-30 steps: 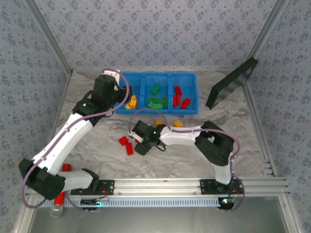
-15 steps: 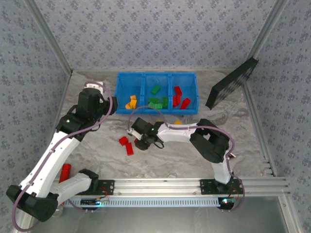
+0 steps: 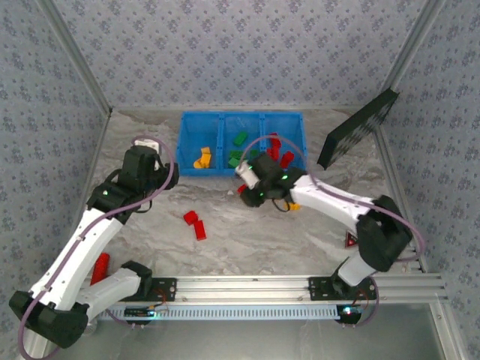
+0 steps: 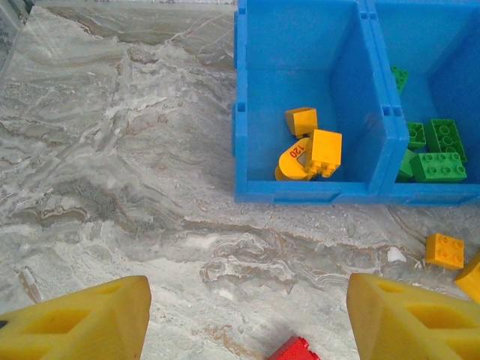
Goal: Sort the legos into containers by color
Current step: Place the lego in the container.
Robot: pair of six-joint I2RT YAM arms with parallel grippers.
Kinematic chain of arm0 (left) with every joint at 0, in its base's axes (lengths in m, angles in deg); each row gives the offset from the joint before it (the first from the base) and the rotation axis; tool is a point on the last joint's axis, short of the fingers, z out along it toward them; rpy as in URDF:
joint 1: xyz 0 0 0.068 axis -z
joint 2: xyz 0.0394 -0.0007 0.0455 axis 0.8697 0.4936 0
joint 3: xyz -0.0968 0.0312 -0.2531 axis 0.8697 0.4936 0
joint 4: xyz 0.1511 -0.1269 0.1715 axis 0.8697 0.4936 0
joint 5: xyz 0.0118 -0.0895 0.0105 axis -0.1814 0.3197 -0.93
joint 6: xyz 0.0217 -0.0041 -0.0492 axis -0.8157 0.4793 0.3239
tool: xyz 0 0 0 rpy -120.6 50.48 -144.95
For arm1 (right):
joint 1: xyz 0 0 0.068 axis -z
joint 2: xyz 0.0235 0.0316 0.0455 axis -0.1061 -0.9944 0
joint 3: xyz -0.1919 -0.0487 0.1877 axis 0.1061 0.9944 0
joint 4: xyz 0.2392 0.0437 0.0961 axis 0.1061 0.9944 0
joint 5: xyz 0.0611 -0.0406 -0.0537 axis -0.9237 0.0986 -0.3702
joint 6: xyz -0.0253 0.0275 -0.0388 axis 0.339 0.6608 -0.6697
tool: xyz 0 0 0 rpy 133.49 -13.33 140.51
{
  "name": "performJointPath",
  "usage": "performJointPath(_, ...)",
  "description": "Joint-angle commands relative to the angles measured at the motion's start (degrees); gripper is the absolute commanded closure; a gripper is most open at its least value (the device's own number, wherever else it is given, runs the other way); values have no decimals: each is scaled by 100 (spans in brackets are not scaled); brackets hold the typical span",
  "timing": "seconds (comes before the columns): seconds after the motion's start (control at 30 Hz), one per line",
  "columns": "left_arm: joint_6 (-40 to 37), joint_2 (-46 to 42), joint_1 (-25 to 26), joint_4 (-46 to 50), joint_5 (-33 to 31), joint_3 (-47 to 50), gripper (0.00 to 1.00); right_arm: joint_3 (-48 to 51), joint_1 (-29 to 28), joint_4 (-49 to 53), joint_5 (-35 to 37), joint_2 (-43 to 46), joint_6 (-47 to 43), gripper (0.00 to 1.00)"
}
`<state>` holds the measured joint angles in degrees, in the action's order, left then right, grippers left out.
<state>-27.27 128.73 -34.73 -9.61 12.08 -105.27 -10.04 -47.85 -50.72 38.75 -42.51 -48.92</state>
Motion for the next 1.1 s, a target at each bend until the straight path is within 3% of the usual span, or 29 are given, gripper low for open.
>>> performJointPath(0.0, -47, 182, -29, 132, 167, 43, 30, -50, 666, 307, -93, 351, -21, 70)
performJointPath(0.17, -43, 370, 10, 5, 502, 181, 30, -660, 1495, 246, -65, 135, -38, 69)
performJointPath(0.4, -243, 773, 381, -54, 866, 215, 26, -1419, 2064, 79, 104, -780, 183, 70)
performJointPath(0.77, -588, 2210, 1858, -897, 1065, -26, 25, -2671, 2316, 367, 274, -2353, 329, 70)
performJointPath(1.07, -1211, 3808, 2371, -1387, 1533, -907, 26, -3231, 2416, 654, 410, -3008, 418, 70)
